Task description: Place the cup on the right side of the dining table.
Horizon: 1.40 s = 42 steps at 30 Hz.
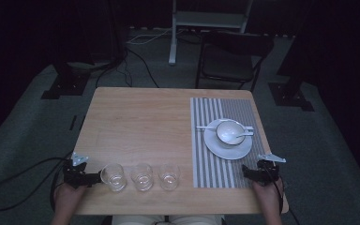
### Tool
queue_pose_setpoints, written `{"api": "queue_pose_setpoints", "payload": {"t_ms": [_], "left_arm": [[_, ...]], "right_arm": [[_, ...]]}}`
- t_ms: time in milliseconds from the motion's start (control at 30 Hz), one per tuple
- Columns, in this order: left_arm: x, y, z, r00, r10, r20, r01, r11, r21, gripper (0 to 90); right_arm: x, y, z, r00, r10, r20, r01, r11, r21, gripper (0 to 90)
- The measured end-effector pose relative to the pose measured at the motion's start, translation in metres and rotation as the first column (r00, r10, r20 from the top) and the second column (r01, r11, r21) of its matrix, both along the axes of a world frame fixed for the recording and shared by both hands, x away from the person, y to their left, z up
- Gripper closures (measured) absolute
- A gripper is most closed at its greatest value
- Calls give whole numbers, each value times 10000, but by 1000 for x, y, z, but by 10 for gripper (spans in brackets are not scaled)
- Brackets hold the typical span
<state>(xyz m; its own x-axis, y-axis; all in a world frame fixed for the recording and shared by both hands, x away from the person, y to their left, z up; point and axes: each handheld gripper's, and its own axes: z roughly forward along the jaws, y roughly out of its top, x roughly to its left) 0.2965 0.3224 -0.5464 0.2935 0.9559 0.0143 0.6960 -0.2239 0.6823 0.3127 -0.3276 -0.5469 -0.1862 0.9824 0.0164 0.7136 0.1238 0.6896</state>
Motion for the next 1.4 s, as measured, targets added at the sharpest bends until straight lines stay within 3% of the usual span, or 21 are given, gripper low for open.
{"api": "queue_pose_setpoints", "payload": {"t_ms": [500,733,967,1400], "left_arm": [[0,0,0,10000,11,12,-11,10000,-18,8],[0,0,0,10000,12,15,-12,10000,-22,8],[0,0,0,10000,7,9,-7,10000,-16,8],[0,0,0,10000,6,9,-6,10000,-16,8]], "right_arm": [[0,-4,1,9986,505,-139,-505,9987,-40,111],[3,-4,7,9932,962,-663,-974,9951,-149,112],[-5,1,13,9912,1178,-607,-1195,9925,-245,113],[-14,1,31,9909,1327,-221,-1323,9910,206,114]]}}
